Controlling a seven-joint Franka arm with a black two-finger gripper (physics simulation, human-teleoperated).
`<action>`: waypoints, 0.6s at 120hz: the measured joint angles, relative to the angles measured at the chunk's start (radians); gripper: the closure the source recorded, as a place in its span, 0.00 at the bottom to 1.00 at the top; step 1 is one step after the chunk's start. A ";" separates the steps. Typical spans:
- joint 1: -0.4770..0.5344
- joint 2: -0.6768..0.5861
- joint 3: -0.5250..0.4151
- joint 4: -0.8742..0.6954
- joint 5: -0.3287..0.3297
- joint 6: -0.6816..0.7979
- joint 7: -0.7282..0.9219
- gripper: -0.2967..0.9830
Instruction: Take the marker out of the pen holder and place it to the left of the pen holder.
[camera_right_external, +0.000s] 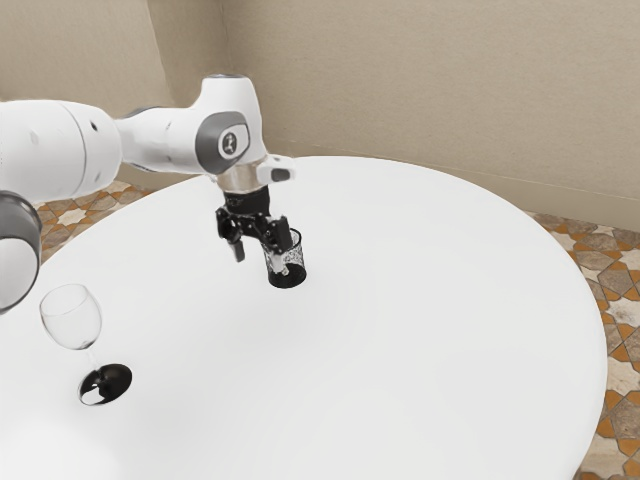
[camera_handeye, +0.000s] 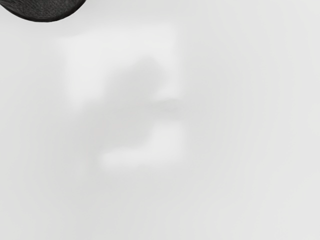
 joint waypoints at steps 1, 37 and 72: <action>0.006 0.002 -0.007 -0.004 -0.002 0.006 -0.003 0.23; 0.215 0.003 -0.199 -0.001 0.077 0.060 -0.157 0.23; 0.222 0.212 -0.154 0.223 0.036 0.111 -0.212 0.23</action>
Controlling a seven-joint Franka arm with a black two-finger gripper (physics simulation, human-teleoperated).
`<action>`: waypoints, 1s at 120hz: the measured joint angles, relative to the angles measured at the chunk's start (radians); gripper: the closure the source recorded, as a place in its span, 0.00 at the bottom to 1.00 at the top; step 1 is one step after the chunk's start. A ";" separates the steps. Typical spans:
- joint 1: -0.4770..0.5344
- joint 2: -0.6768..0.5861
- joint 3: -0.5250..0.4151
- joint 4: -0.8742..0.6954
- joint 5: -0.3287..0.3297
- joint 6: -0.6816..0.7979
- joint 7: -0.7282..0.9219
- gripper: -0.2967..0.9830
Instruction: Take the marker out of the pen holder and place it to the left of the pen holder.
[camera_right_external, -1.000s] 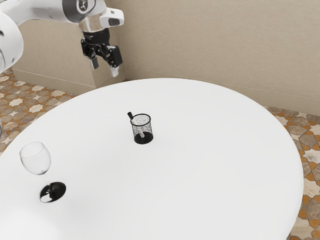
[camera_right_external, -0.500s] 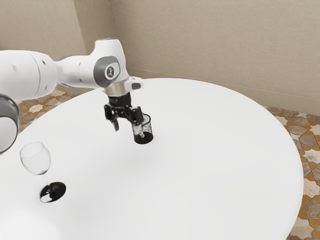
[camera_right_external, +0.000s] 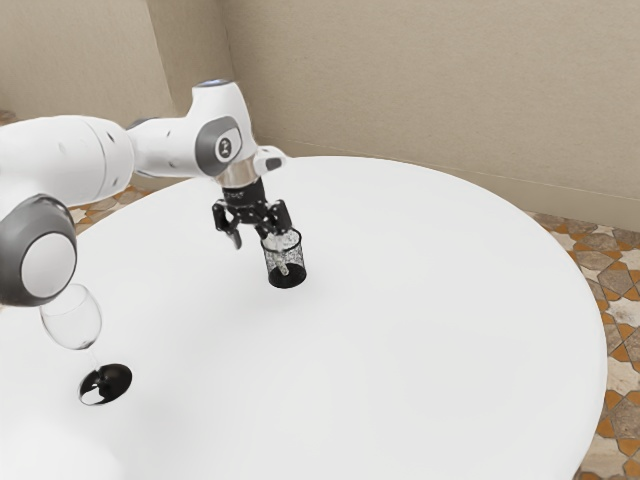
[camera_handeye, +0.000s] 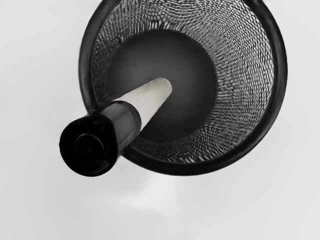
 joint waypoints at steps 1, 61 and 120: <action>0.000 0.003 0.004 0.003 -0.003 0.000 -0.001 0.23; 0.000 0.101 0.065 0.130 -0.085 -0.001 0.065 0.23; -0.001 0.106 0.069 0.136 -0.129 0.023 0.284 0.23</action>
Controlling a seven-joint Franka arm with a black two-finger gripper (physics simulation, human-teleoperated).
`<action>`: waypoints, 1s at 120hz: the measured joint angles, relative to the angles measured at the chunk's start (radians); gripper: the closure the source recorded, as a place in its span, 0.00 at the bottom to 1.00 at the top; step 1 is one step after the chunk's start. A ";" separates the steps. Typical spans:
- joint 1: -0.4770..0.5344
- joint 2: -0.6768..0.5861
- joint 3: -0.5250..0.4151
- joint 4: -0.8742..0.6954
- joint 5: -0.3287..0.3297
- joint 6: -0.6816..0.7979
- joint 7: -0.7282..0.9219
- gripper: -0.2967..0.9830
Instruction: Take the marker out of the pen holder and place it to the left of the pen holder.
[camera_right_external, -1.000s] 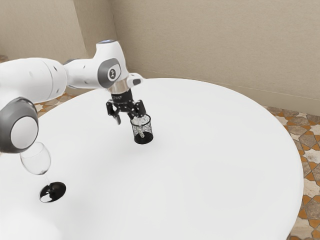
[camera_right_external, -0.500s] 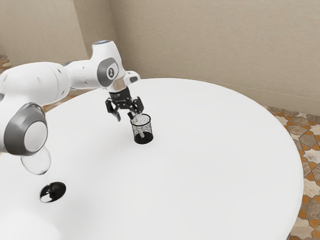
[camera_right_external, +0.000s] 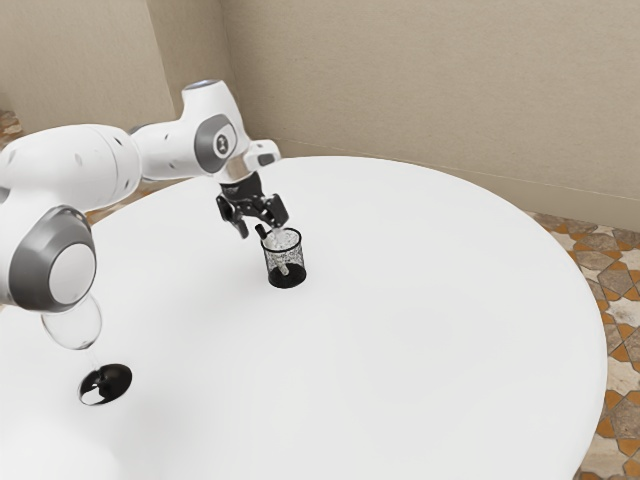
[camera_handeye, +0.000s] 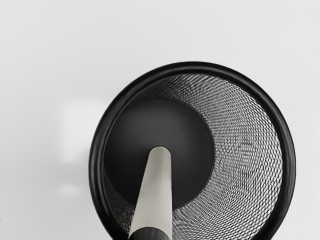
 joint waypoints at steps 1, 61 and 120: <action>0.000 0.000 0.000 0.000 0.000 0.000 0.002 0.23; 0.000 -0.002 0.004 0.009 -0.036 0.006 0.103 0.73; -0.002 -0.352 0.145 -0.154 0.020 -0.048 0.125 0.84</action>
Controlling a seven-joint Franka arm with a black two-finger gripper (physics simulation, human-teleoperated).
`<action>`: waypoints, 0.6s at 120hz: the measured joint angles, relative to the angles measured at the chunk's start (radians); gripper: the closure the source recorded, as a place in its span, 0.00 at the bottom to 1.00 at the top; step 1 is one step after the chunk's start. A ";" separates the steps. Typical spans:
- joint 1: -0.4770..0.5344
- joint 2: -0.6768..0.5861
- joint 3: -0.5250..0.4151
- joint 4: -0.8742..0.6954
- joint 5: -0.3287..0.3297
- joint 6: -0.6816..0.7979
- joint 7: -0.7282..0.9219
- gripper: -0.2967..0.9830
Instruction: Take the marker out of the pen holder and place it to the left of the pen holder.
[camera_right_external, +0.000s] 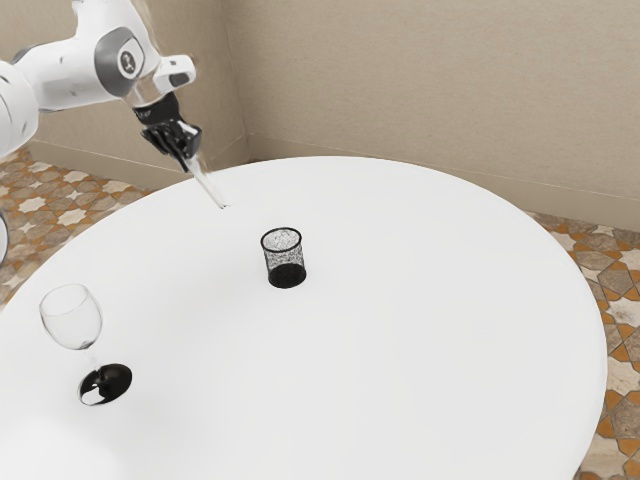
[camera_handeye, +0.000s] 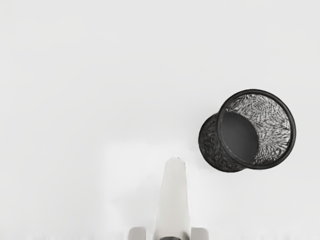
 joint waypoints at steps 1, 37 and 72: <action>0.000 -0.001 0.009 -0.005 0.001 -0.003 0.000 0.84; 0.003 0.074 0.056 -0.184 -0.014 0.013 0.002 0.74; 0.003 0.045 0.056 -0.175 -0.049 0.024 0.016 0.37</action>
